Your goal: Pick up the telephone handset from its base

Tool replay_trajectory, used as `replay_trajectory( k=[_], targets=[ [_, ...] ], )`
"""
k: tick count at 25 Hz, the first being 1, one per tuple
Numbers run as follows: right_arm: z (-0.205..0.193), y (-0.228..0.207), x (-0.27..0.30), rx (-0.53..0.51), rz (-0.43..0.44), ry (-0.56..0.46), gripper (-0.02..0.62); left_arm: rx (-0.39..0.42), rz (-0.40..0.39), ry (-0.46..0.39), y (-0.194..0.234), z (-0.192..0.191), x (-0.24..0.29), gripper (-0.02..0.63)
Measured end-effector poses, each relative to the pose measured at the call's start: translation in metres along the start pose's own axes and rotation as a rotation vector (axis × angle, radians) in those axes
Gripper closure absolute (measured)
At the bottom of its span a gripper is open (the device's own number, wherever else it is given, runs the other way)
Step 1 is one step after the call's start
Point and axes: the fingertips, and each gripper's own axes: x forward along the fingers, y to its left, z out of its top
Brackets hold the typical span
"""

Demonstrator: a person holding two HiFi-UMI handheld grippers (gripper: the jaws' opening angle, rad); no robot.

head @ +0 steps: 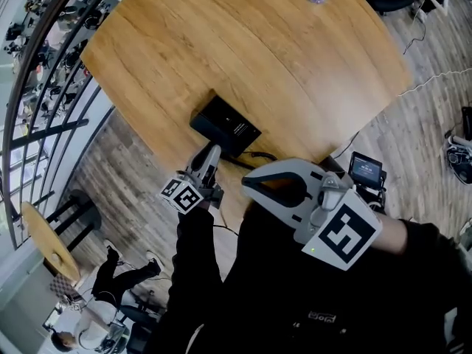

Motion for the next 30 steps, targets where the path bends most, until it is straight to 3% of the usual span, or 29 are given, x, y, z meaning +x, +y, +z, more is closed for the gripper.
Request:
replay_trajectory(
  k=[4, 9, 17, 22, 30],
  targets=[
    [-0.003, 0.000, -0.003, -0.003, 0.006, 0.017, 0.578, -0.013, -0.018, 0.049, 0.017, -0.014, -0.004, 0.486],
    [-0.010, -0.006, -0.006, 0.015, -0.003, 0.033, 0.578, -0.042, -0.047, 0.102, 0.030, -0.028, -0.006, 0.482],
    [-0.014, -0.010, -0.007, 0.037, -0.016, 0.039, 0.578, -0.064, -0.026, 0.140, 0.050, -0.043, -0.003, 0.463],
    [-0.017, -0.011, -0.007, 0.046, -0.029, 0.044, 0.578, -0.093, -0.011, 0.109, 0.064, -0.039, -0.002, 0.463],
    [-0.023, -0.015, -0.009, 0.070, -0.056, 0.054, 0.578, -0.102, -0.043, 0.131, 0.070, -0.036, 0.006, 0.456]
  ],
)
